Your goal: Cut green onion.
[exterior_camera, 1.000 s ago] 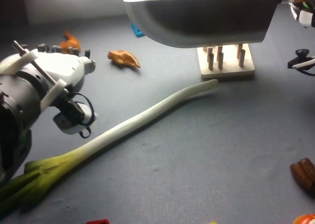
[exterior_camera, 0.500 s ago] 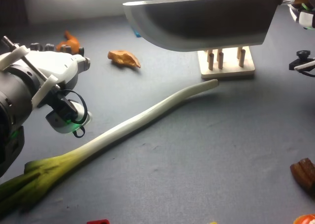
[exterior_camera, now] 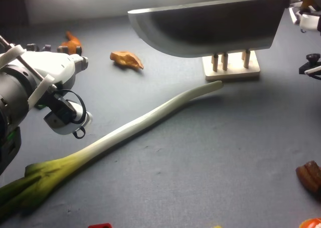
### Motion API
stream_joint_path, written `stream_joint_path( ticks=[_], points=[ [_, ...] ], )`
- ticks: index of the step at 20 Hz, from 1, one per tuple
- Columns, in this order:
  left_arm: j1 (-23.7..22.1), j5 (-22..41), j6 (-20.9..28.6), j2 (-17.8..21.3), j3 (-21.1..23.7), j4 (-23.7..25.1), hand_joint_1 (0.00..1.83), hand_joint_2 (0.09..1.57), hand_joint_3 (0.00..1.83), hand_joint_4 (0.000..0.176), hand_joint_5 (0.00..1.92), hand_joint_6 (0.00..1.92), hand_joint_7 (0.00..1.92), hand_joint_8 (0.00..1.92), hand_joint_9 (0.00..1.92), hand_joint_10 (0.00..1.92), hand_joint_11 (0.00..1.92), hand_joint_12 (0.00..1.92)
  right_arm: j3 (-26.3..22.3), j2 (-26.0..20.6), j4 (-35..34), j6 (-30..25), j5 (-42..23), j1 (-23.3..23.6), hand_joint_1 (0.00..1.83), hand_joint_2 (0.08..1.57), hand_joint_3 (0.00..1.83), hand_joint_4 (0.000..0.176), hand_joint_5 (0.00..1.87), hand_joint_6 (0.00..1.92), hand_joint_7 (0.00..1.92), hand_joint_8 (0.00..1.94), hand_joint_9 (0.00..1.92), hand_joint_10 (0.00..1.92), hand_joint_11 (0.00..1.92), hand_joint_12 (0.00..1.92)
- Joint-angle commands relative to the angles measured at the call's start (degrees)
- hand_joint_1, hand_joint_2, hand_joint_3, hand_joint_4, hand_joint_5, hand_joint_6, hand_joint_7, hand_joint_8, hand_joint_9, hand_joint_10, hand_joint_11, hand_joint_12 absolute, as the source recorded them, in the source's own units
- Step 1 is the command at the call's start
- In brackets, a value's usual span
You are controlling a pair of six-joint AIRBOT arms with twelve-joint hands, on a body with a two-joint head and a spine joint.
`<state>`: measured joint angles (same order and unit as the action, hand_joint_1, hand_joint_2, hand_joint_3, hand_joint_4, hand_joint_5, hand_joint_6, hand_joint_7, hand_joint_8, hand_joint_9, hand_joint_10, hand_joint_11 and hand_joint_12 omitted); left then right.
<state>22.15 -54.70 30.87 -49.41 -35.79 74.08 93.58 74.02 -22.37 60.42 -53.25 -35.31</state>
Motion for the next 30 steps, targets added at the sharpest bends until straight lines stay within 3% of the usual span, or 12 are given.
stream_joint_path(
  ticks=[1, 2, 3, 4, 6, 7, 8, 9, 11, 18, 22, 30],
  points=[
    [-0.66, -1.03, -0.35, 0.36, -0.37, 4.70, 0.78, 1.23, 0.00, 0.042, 0.11, 0.01, 0.16, 0.01, 0.19, 0.01, 0.00, 0.63, 0.43, -0.56, 0.02, -0.89, -7.96, 0.20, 1.56, 1.01, 0.44, 0.000, 1.04, 1.92, 1.43, 1.94, 1.59, 1.92, 1.69, 1.92],
    [-0.66, -0.90, -0.35, 0.36, -0.44, 4.70, 0.78, 1.23, 0.00, 0.042, 0.11, 0.00, 0.16, 0.01, 0.19, 0.01, 0.00, 0.63, 0.50, -0.46, 0.07, -0.89, -8.00, 0.20, 1.56, 1.01, 0.43, 0.000, 1.04, 1.92, 1.43, 1.94, 1.59, 1.92, 1.69, 1.92],
    [-0.66, -0.80, -0.37, 0.35, -0.47, 4.71, 0.74, 1.25, 0.01, 0.044, 0.08, 0.00, 0.14, 0.00, 0.18, 0.01, 0.00, 0.64, 0.63, -0.32, 0.07, -0.89, -8.05, 0.18, 1.58, 1.04, 0.38, 0.000, 1.20, 1.92, 1.47, 1.94, 1.61, 1.92, 1.70, 1.92],
    [-0.66, -0.79, -0.43, 0.35, -0.47, 4.71, 0.72, 1.26, 0.01, 0.044, 0.07, 0.00, 0.14, 0.00, 0.18, 0.00, 0.00, 0.62, 0.85, -0.13, 0.07, -0.89, -8.06, 0.15, 1.59, 1.05, 0.37, 0.000, 1.25, 1.92, 1.48, 1.94, 1.62, 1.92, 1.70, 1.92],
    [-0.65, -0.79, -0.59, 0.35, -0.51, 4.71, 0.71, 1.26, 0.01, 0.046, 0.07, 0.00, 0.13, 0.00, 0.18, 0.00, 0.00, 0.61, 1.48, 0.39, 0.07, -0.89, -8.06, 0.07, 1.59, 1.05, 0.37, 0.000, 1.23, 1.92, 1.49, 1.94, 1.62, 1.92, 1.70, 1.92],
    [-0.65, -0.79, -0.67, 0.35, -0.54, 4.71, 0.75, 1.24, 0.00, 0.046, 0.09, 0.00, 0.14, 0.00, 0.16, 0.00, 0.00, 0.60, 1.86, 0.74, 0.07, -0.89, -8.33, 0.06, 1.58, 1.05, 0.36, 0.003, 1.37, 1.92, 1.52, 1.94, 1.64, 1.92, 1.71, 1.92],
    [-0.66, -0.79, -0.67, 0.35, -0.55, 4.71, 0.73, 1.25, 0.00, 0.044, 0.08, 0.00, 0.13, 0.00, 0.15, 0.00, 0.00, 0.59, 2.41, 1.19, 0.07, -0.89, -8.67, -0.02, 1.58, 1.04, 0.35, 0.116, 1.43, 1.92, 1.54, 1.94, 1.64, 1.92, 1.70, 1.92],
    [-0.67, -0.79, -0.67, 0.33, -0.55, 4.71, 0.72, 1.26, 0.01, 0.041, 0.06, 0.00, 0.12, 0.00, 0.13, 0.00, 0.00, 0.56, 2.81, 1.49, 0.07, -0.88, -8.67, -0.08, 1.59, 1.04, 0.35, 0.164, 1.44, 1.92, 1.54, 1.94, 1.64, 1.92, 1.72, 1.92],
    [-0.68, -0.79, -0.67, 0.33, -0.51, 4.71, 0.75, 1.25, 0.00, 0.046, 0.04, 0.00, 0.14, 0.01, 0.12, 0.00, 0.00, 0.53, 3.86, 2.35, 0.07, -0.86, -8.66, -0.21, 1.58, 1.05, 0.36, 0.176, 1.42, 1.92, 1.55, 1.94, 1.65, 1.92, 1.71, 1.92],
    [-0.50, -0.80, -0.92, 0.31, -0.54, 4.69, 0.75, 1.23, 0.00, 0.037, 0.03, 0.00, 0.19, 0.01, 0.15, 0.01, 0.00, 0.52, 5.89, 3.90, 0.07, -0.56, -8.75, -1.27, 1.55, 1.10, 0.34, 0.176, 1.40, 1.92, 1.53, 1.94, 1.63, 1.92, 1.70, 1.92],
    [-0.50, -0.80, -0.92, 0.30, -0.54, 4.50, 0.81, 1.21, 0.00, 0.048, 0.07, 0.01, 0.20, 0.01, 0.19, 0.01, 0.00, 0.69, 7.16, 5.00, -0.01, -0.74, -9.77, -2.17, 1.56, 1.10, 0.32, 0.176, 1.43, 1.92, 1.53, 1.94, 1.64, 1.92, 1.70, 1.92],
    [-0.50, -0.80, -1.04, 0.28, -0.53, 4.43, 0.78, 1.20, 0.00, 0.051, 0.05, 0.00, 0.16, 0.01, 0.15, 0.00, 0.00, 0.61, 9.02, 6.69, -0.42, -0.80, -9.82, -3.02, 1.56, 1.10, 0.31, 0.176, 1.44, 1.92, 1.53, 1.94, 1.64, 1.92, 1.71, 1.92]
  ],
)
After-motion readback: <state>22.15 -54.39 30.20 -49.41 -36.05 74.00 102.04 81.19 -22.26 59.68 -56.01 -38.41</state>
